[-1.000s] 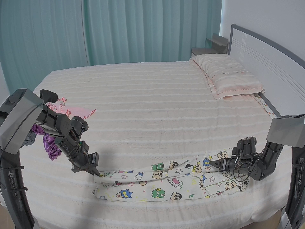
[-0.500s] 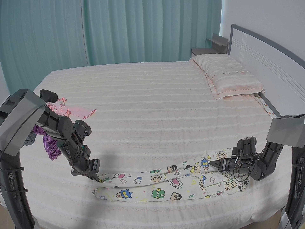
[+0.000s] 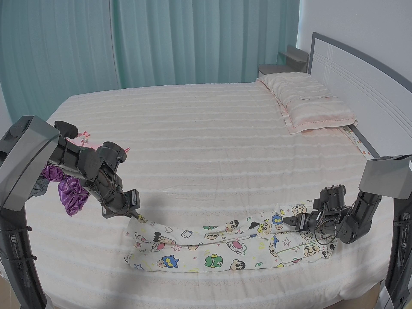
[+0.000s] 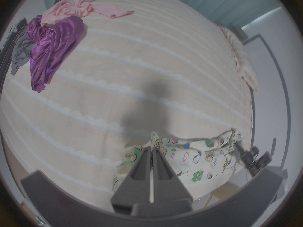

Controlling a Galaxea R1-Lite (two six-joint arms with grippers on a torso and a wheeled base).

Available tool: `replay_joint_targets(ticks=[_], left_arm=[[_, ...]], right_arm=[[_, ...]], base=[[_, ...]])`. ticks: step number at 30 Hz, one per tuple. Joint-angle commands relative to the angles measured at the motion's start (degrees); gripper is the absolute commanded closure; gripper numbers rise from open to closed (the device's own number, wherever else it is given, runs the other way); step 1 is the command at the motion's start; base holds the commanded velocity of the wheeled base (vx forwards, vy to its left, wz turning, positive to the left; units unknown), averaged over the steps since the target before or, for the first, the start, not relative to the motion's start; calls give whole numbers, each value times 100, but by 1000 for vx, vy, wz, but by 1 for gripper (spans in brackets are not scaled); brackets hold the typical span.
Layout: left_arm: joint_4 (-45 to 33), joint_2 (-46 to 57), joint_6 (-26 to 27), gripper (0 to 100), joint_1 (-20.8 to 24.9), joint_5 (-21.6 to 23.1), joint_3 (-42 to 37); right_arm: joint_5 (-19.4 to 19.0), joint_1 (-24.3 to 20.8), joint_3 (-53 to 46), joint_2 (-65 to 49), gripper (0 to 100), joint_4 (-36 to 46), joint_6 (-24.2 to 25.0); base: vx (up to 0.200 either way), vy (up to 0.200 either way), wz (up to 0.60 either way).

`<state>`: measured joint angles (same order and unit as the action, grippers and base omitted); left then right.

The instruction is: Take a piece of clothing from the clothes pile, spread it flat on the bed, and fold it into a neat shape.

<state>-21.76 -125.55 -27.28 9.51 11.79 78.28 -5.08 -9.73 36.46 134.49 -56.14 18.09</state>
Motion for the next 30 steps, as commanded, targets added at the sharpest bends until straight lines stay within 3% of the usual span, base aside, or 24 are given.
replay_joint_targets(ticks=[1,7,19,20,27,30], left_arm=[[102,-75,-313,100,-2,-19,355],[638,-426,-752,100,-10,-344,452],[664,-857,-796,100,-54,-388,654],[664,-892,-796,0,-54,-388,680],[673,-910,-787,0,-125,-274,654],[682,-787,-735,0,-169,280,478]], right_arm=[[-1,15,54,78,0,6,1],[-1,15,54,78,0,6,37],[-1,15,54,86,0,6,37],[-1,15,54,86,0,6,37],[-1,15,54,104,0,-2,45],[-1,15,54,104,0,-2,45]], base=[[0,0,0],[0,0,0],[0,0,0],[0,0,0],[0,0,0],[0,0,0]])
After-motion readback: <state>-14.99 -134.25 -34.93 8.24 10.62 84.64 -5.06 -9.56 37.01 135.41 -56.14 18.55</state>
